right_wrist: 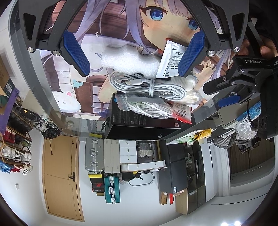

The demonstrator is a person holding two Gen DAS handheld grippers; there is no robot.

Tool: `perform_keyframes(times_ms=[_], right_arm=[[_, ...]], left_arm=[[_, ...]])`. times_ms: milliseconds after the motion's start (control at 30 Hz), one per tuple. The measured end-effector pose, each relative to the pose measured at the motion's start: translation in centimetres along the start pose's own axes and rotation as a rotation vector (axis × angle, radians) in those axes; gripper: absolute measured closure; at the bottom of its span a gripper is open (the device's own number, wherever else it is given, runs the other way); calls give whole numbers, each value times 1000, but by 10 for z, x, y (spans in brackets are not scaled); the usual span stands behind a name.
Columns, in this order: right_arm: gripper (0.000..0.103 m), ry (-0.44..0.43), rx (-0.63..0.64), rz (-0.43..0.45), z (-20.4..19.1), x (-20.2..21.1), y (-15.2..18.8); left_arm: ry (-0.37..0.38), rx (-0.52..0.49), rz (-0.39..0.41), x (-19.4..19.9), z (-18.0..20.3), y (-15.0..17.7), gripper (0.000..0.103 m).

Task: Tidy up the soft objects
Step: 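Move both tools toward the pile of soft items on the table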

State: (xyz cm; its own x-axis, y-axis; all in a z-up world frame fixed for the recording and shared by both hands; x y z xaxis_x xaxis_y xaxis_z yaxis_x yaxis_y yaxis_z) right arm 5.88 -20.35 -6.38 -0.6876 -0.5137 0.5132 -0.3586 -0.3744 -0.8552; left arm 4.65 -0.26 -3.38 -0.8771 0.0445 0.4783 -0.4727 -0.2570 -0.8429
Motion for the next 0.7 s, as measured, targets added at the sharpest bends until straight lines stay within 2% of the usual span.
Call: perform_keyframes(times_ms=[167,500,700], right_arm=[[0,-13,-12,-47,7,1,0],[0,22,19,-159,23,4,-6],[0,4,-24,-150,34,-1,0]], left_arm=[[-3,-23,-24,-3,3,-2,0],[7,-43,-66,-1,5,-8,0],[18,-68,-92,-1,12,-9,0]])
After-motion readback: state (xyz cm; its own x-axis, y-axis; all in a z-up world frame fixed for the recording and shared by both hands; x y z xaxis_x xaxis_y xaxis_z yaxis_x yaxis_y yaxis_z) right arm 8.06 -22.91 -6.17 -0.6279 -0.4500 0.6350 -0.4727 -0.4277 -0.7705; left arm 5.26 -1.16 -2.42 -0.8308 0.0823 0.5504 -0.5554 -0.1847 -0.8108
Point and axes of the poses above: each gripper's, at about its wrist camera, not at the fingertips, and x roughly against the way its jaws point, z to its right, y to its underside, the point moved 5 cm from there along -x, roughly the way its jaws point, and after that the axes turned 10 degrees about x, right-handed, at the moved point
